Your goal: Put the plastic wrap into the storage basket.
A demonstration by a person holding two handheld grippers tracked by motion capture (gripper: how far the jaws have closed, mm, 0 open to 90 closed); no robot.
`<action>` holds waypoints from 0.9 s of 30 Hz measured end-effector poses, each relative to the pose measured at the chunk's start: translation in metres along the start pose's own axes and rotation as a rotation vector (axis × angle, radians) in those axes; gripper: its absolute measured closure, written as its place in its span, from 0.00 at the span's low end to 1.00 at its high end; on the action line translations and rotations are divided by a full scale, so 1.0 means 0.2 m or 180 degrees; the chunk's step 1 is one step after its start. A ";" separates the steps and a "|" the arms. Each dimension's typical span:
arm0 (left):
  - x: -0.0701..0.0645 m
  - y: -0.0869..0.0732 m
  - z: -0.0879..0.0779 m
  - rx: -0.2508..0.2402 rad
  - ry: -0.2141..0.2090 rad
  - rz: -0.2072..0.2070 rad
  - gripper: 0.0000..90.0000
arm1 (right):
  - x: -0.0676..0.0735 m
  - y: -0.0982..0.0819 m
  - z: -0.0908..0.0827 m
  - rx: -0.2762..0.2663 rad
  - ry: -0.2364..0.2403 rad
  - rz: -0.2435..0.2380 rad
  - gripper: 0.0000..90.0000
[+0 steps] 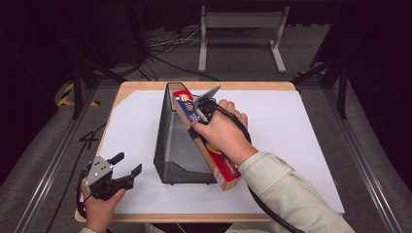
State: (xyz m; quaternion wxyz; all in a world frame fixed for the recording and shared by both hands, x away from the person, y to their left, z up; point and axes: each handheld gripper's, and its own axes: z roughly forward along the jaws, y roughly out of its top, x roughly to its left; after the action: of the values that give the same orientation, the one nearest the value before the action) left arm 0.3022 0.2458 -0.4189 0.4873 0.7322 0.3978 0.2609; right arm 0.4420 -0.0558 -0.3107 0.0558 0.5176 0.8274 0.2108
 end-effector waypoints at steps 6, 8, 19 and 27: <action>0.00 0.00 0.00 0.0014 -0.0001 0.0000 0.29 | 0.01 0.02 0.07 -0.0003 -0.0107 0.0029 0.44; 0.00 0.00 0.00 0.0016 -0.0005 0.0000 0.29 | 0.01 0.02 0.09 0.0015 -0.0108 0.0045 0.44; 0.00 0.00 0.00 0.0008 -0.0013 -0.0002 0.29 | 0.03 0.06 0.20 0.0209 -0.0166 0.0051 0.43; 0.01 -0.01 -0.02 -0.0005 0.0009 -0.0020 0.29 | 0.02 0.08 0.27 0.0307 -0.0197 0.0045 0.43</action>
State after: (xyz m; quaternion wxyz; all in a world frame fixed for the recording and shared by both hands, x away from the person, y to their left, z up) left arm 0.3003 0.2499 -0.4193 0.4881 0.7302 0.4006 0.2607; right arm 0.4698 -0.0313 -0.3521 0.0548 0.5318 0.8308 0.1549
